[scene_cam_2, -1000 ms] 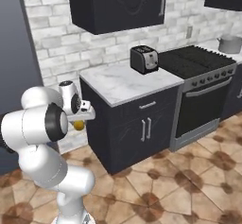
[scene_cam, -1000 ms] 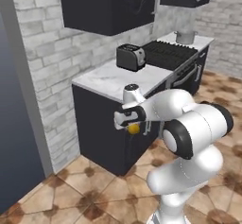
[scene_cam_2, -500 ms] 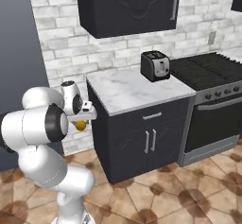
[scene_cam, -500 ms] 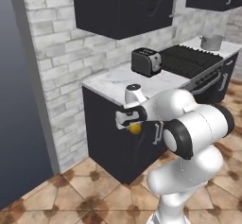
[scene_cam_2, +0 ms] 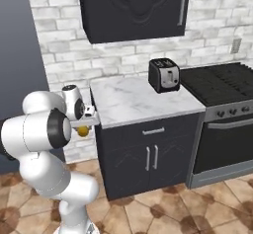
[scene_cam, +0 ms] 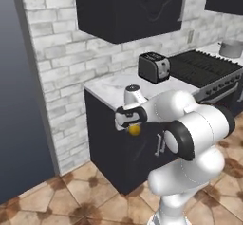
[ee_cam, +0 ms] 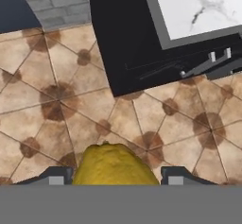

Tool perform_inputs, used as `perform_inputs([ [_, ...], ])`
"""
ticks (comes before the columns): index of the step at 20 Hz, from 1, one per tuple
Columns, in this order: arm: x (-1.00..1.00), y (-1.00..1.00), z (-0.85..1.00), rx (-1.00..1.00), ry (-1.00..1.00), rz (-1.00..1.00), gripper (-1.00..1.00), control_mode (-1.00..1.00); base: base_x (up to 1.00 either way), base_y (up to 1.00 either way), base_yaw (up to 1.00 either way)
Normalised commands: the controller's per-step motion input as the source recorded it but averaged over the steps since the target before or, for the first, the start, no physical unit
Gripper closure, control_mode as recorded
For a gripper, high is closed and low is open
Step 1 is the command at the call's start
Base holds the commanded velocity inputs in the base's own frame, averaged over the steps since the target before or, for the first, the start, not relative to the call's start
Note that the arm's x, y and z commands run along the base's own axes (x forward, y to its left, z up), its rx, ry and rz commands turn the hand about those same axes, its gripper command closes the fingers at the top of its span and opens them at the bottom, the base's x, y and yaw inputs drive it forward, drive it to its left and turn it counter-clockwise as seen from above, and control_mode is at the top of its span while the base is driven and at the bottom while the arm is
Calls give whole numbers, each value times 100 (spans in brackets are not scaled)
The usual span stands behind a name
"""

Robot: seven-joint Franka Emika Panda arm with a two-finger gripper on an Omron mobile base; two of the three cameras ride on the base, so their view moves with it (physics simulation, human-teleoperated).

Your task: Turn on the sink faucet. Then move the lemon from the counter to the sink. Turn off the sink. Move the vegetable from the sink to the pot next to the stove. Finally move the pot to the rear left burner.

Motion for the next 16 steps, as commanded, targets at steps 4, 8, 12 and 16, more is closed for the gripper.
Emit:
perform_inputs([
  [4,0,0,0,0,0,0,100,100,9,-71,20],
  [8,0,0,0,0,0,0,100,100,9,-75,19],
  [12,0,0,0,0,0,0,100,100,4,-84,19],
  [16,0,0,0,0,0,0,100,100,3,-83,18],
])
